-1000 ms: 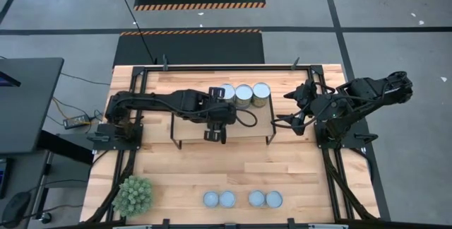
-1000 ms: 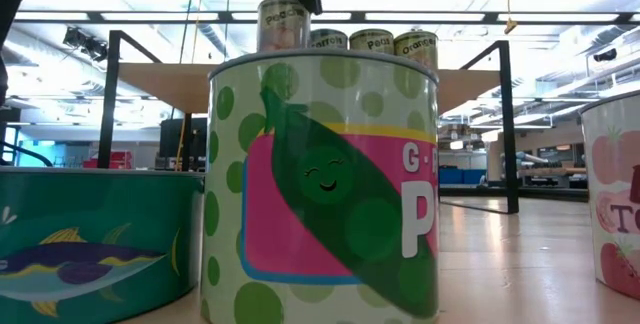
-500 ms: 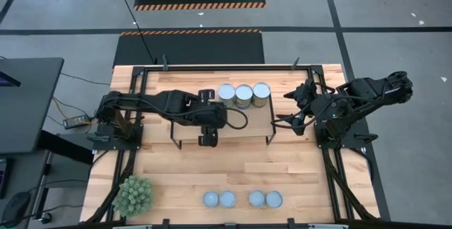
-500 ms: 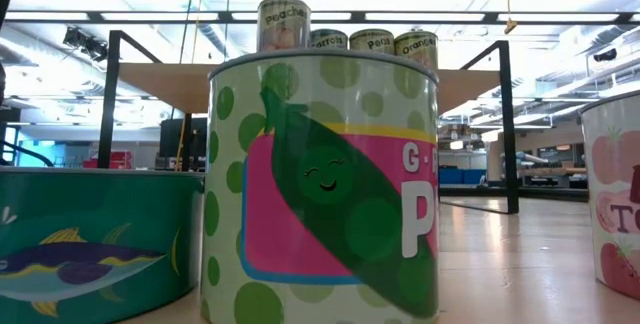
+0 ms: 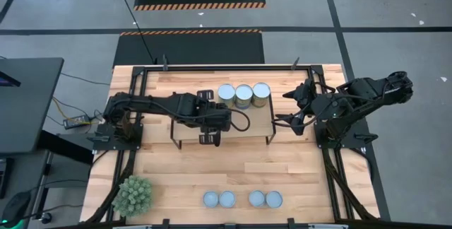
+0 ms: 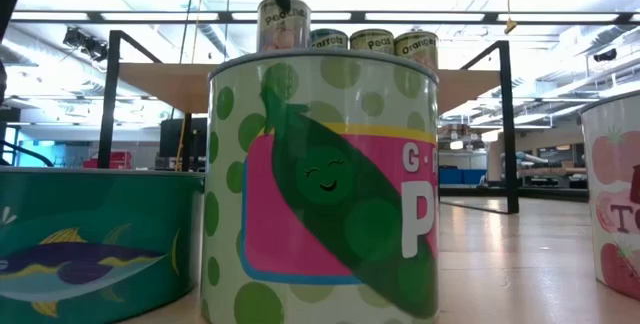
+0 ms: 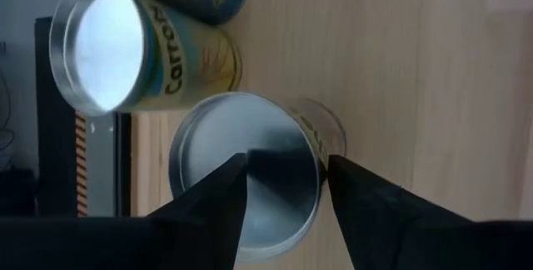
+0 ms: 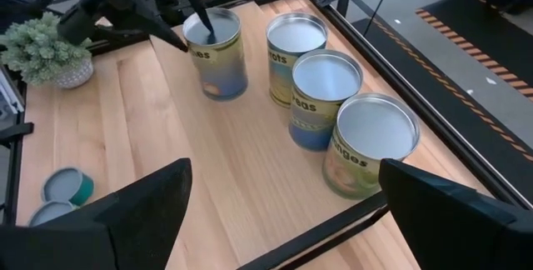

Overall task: Pick and place cans onto a shelf
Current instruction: Put the canned peaches on the shelf

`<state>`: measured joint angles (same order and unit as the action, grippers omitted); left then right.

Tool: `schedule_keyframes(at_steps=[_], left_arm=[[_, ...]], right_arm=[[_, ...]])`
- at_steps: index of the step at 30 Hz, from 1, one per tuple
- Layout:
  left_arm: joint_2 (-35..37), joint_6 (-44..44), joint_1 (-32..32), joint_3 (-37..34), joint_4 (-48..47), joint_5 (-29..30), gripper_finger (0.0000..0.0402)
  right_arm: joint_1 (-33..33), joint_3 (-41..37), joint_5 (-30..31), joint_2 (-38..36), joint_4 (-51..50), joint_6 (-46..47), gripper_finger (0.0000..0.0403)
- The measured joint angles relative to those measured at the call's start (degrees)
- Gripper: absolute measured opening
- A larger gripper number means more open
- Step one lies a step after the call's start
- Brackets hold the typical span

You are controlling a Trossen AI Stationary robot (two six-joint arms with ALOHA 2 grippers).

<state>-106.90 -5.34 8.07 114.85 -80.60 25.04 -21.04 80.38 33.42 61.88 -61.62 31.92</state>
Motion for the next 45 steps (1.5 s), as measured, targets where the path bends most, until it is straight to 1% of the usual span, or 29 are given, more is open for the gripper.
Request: schedule_keyframes(at_steps=[10, 16, 30, 35, 37, 40, 45], left_arm=[[0.1, 1.5, -3.9, 0.0, -4.0, 0.4, 0.0145], [0.1, 1.8, -6.2, 0.0, -4.1, 0.4, 0.0143], [0.1, 6.5, -10.5, 0.0, -3.7, 0.6, 0.0143], [0.1, 6.7, -10.8, 0.0, -3.6, 0.6, 0.0143], [0.1, 6.7, -10.7, 0.0, -3.5, -0.5, 0.0143], [0.7, 6.2, -10.5, 0.1, -2.3, -3.9, 0.0143], [1.7, 6.1, -9.2, 0.1, 0.1, -4.3, 0.0153]], right_arm=[[0.0, 0.0, 0.0, 0.0, 0.3, 0.0, 0.0393], [0.0, 0.0, 0.0, 0.0, 0.5, 0.0, 0.0393], [0.0, 0.0, -0.4, 0.0, 0.5, 1.0, 0.0393], [0.0, 0.0, -0.5, 0.0, 0.5, 1.0, 0.0393], [0.0, 0.0, -0.5, 0.0, 0.5, 1.0, 0.0393], [0.0, 0.0, -0.5, 0.0, 0.5, 1.0, 0.0393], [0.0, 0.0, -0.4, 0.0, 0.4, 0.9, 0.0393]])
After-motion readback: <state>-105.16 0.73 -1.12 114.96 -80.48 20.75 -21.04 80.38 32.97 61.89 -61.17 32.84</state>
